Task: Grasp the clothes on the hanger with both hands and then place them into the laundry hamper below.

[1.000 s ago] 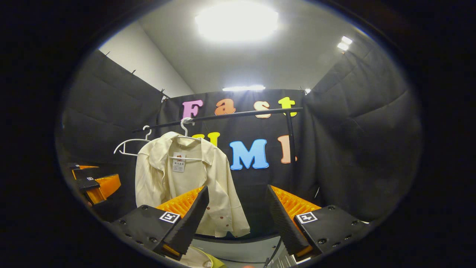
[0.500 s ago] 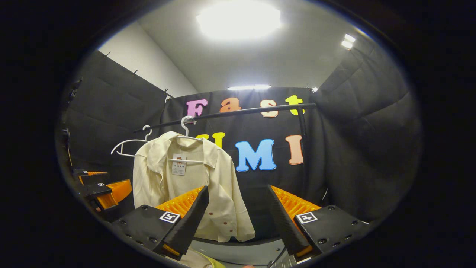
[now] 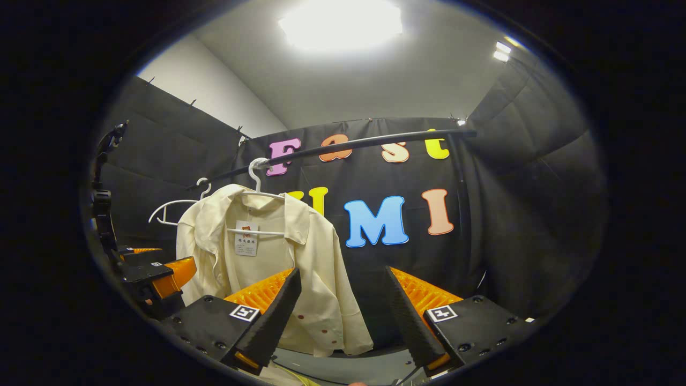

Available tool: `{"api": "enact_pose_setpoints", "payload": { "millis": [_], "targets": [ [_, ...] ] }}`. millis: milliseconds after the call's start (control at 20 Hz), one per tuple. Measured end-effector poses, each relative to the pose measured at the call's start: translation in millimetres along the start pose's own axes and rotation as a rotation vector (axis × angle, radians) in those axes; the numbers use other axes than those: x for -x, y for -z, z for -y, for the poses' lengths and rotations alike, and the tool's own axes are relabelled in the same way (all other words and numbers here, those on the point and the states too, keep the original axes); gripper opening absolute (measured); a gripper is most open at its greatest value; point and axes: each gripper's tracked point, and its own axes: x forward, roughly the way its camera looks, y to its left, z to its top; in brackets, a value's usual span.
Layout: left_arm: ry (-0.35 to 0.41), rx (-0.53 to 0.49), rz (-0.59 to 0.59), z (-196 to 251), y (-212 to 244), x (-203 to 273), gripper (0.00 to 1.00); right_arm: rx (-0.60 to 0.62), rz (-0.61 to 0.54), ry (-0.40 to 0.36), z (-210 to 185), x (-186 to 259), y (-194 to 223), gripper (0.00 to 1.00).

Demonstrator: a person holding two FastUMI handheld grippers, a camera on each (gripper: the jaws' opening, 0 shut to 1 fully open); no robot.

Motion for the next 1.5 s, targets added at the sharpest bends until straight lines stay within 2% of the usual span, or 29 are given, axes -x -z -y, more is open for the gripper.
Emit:
{"api": "enact_pose_setpoints", "payload": {
  "millis": [550,750,1000,1350,1500],
  "targets": [
    [-0.096,-0.007,-0.034,-3,24,-77,0.95,-0.034,-0.011,-0.181,-51,-106,23,0.97],
    [-0.139,-0.003,-0.045,-9,31,-94,0.95,-0.041,-0.04,-0.217,-72,-148,40,0.97],
    [-0.188,0.005,-0.044,-19,35,-106,0.95,-0.077,-0.079,-0.222,-90,-192,59,0.97],
    [-0.259,-0.013,-0.036,-25,40,-119,0.95,-0.122,-0.127,-0.121,-83,-231,78,0.97],
    [-0.273,-0.013,-0.042,-23,44,-126,0.95,-0.151,-0.148,-0.111,-85,-240,85,0.96]
  ]
}}
